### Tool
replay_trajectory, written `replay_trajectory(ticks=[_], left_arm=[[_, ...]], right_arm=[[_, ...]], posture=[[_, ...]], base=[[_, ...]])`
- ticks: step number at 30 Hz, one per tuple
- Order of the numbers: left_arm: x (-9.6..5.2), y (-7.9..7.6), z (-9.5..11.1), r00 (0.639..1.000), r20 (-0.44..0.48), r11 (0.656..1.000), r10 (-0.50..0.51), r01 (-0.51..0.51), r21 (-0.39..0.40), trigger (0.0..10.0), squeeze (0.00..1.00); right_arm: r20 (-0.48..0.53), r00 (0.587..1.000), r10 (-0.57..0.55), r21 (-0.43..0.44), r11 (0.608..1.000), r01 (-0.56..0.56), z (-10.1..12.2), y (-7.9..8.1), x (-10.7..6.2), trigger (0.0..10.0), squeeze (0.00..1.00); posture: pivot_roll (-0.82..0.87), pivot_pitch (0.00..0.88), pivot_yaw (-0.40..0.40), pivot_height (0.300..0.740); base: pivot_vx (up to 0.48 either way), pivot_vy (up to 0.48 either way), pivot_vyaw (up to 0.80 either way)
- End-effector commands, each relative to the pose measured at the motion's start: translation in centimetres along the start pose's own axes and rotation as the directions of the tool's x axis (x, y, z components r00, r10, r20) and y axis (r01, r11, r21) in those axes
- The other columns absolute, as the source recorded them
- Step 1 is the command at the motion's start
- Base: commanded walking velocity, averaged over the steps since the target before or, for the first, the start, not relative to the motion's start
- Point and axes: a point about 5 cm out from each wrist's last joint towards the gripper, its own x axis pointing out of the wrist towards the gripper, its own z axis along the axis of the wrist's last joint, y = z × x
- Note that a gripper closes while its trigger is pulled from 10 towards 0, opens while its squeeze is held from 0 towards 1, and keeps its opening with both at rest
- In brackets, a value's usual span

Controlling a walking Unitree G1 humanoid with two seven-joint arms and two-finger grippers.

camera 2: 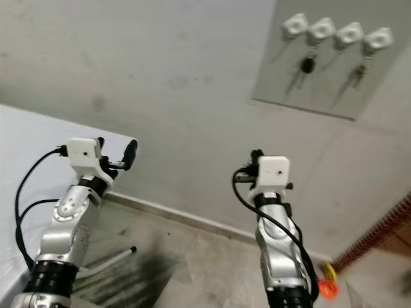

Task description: Hang keys on a hook

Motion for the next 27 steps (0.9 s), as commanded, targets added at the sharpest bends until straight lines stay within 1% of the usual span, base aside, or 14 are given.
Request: replay_trajectory(ticks=[1, 8, 11, 16, 23, 27], left_arm=[[0.35, -0.59, -0.02, 1.0, -0.012, 1.0, -0.023, 0.023, 0.006, 10.0, 0.0], [0.58, -0.98, -0.1, 0.999, -0.018, 0.999, -0.038, 0.038, 0.002, 10.0, 0.0], [0.52, -1.14, -0.22, 0.999, -0.019, 0.999, -0.043, 0.043, 0.001, 10.0, 0.0], [0.47, -1.32, -0.25, 0.998, -0.018, 0.998, -0.056, 0.056, 0.003, 10.0, 0.0], [0.1, -1.22, -0.47, 0.997, -0.025, 0.998, -0.067, 0.068, 0.012, 10.0, 0.0], [0.09, -1.38, -0.58, 0.996, -0.029, 0.997, -0.079, 0.079, 0.007, 10.0, 0.0]], right_arm=[[0.014, 1.0, -0.019, -0.005, 1.0, 0.019, 0.35, -0.44, 0.03, 10.0, 0.0], [0.019, 0.999, -0.032, -0.008, 0.999, 0.032, 0.39, -0.61, -0.14, 10.0, 0.0], [0.024, 0.999, -0.026, -0.021, 0.999, 0.026, 0.5, -0.63, -0.21, 10.0, 0.0], [0.023, 1.0, -0.018, -0.018, 1.0, 0.018, 0.43, -0.54, -0.26, 10.0, 0.0], [0.024, 1.0, 0.007, -0.023, 1.0, -0.006, 0.49, -0.13, -0.43, 10.0, 0.0], [0.022, 1.0, 0.007, -0.025, 1.0, -0.006, 0.45, -0.29, -0.47, 10.0, 0.0]], posture=[[-0.08, 0.0, 0.026, 0.74], [-0.09, 0.0, 0.024, 0.74], [-0.09, 0.0, 0.022, 0.74], [-0.09, 0.0, 0.016, 0.74], [-0.09, 0.0, 0.01, 0.74], [-0.09, 0.0, 0.005, 0.74]], base=[[0.0, 0.0, -0.77], [0.0, 0.0, -0.76], [0.0, 0.0, 0.0], [0.0, 0.0, 0.0], [0.0, 0.0, 0.0], [0.0, 0.0, 0.0]])
